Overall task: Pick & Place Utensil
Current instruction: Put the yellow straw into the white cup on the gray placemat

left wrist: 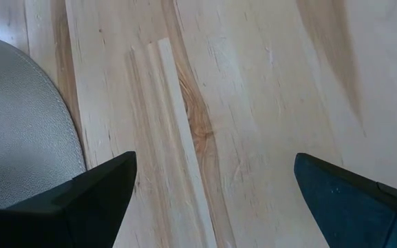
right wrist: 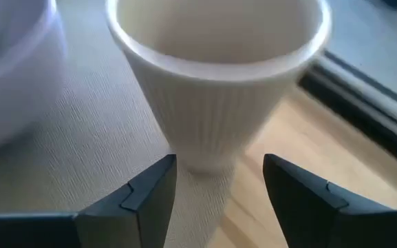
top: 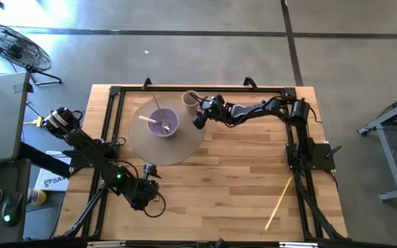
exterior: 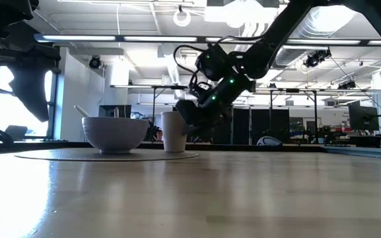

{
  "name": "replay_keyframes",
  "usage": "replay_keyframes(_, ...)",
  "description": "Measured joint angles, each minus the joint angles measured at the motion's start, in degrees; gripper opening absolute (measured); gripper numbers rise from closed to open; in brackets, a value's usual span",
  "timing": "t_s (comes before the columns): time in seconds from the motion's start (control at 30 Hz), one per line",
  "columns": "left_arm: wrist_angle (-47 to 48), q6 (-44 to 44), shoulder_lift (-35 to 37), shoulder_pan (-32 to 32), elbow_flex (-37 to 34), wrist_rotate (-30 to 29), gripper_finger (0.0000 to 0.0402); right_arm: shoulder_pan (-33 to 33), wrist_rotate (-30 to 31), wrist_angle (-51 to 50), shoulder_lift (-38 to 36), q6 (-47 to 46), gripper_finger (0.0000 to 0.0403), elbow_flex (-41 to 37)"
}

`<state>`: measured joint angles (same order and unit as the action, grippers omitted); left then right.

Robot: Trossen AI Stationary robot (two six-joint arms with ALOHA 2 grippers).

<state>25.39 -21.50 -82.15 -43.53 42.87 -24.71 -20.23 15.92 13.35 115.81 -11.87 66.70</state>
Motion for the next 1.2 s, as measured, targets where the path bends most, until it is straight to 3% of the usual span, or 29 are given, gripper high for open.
replay_keyframes(0.17, 0.5, 0.2, 0.4, 0.0, 0.0, -0.2, 0.0387, 1.5, 0.4, -13.7, -4.8, -2.1, 0.0211, 0.0)
replay_keyframes(0.33, 0.9, 0.2, 3.1, 0.0, 0.0, -0.6, 0.0387, 5.7, -0.3, -34.9, -13.8, -10.7, 0.0211, 0.0)
replay_keyframes(0.53, 1.8, 0.2, 4.1, 0.0, 0.0, -2.0, 0.0387, 14.5, -4.1, -56.5, -24.1, -24.1, 0.0211, 0.0)
replay_keyframes(0.67, 1.5, 0.2, 4.1, 0.0, 0.0, 0.4, 0.0387, 20.4, -9.0, -66.6, -28.5, -39.7, 0.0211, 0.0)
replay_keyframes(0.8, 1.5, 0.2, 4.1, 0.0, 0.0, 2.0, 0.0387, 26.4, -15.4, -75.9, -30.8, -50.3, 0.0211, 0.0)
replay_keyframes(0.93, 1.5, 0.2, 4.1, 0.0, 0.0, 3.4, 0.0387, 33.2, -19.4, -83.8, -30.6, -50.9, 0.0211, 0.0)
replay_keyframes(1.2, 1.3, 0.2, 4.1, 0.0, 0.0, 3.5, 0.0387, 46.4, -22.8, -85.1, -28.5, -55.7, 0.0211, 0.0)
